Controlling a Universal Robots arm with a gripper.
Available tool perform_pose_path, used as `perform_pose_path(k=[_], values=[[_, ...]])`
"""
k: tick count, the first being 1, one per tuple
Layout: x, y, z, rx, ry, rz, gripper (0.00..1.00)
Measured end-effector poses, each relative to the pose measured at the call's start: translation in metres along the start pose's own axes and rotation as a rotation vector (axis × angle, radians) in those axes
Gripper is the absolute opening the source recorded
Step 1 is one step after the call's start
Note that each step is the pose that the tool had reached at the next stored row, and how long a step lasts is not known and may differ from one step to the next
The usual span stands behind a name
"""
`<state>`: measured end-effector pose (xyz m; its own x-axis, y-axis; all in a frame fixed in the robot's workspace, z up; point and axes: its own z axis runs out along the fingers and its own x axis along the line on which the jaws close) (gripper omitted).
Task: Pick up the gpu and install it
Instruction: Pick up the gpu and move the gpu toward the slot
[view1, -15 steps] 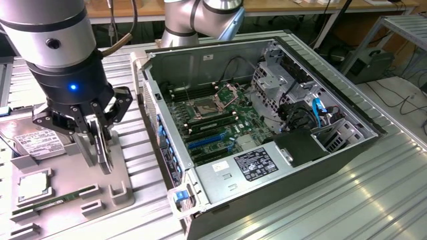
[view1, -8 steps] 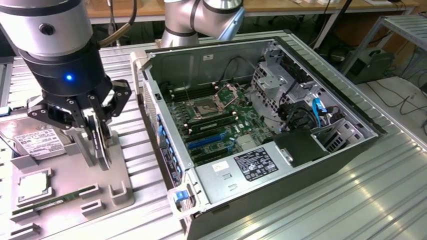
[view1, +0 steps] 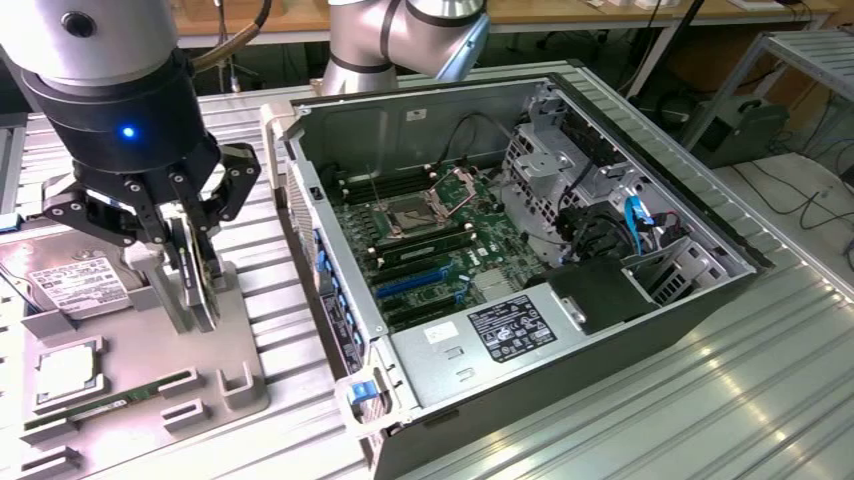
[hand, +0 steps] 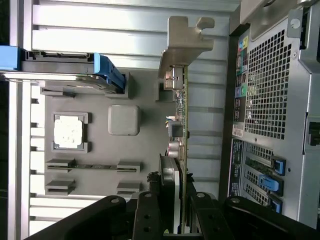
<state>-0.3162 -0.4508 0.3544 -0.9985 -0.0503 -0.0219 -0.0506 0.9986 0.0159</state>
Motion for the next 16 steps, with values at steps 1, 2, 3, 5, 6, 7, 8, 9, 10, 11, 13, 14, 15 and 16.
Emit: perform_pose_path(k=[1,2,3,5,6,7,8,9,10,11,13,14,15,16], values=[[0.000,0.0000,-0.0015,0.0000,0.0000,0.000,0.28],[0.000,0.0001,-0.0031,0.0000,0.0000,0.000,0.28],[0.000,0.0001,-0.0049,0.0000,0.0000,0.000,0.28],[0.000,0.0002,-0.0099,0.0000,0.0000,0.000,0.28],[0.000,0.0002,-0.0118,0.0000,0.0000,0.000,0.28],[0.000,0.0002,-0.0135,0.0000,0.0000,0.000,0.28],[0.000,0.0002,-0.0153,0.0000,0.0000,0.000,0.28],[0.000,0.0003,-0.0172,0.0000,0.0001,0.000,0.28],[0.000,0.0003,-0.0190,0.0000,0.0000,0.000,0.28],[0.000,0.0003,-0.0207,0.0000,0.0000,0.000,0.28],[-0.001,0.0004,-0.0242,0.0000,0.0000,0.000,0.28],[-0.001,0.0004,-0.0259,0.0000,0.0000,0.000,0.28],[-0.001,0.0004,-0.0276,0.0001,0.0000,0.000,0.28],[-0.001,0.0005,-0.0293,0.0000,0.0001,0.000,0.28]])
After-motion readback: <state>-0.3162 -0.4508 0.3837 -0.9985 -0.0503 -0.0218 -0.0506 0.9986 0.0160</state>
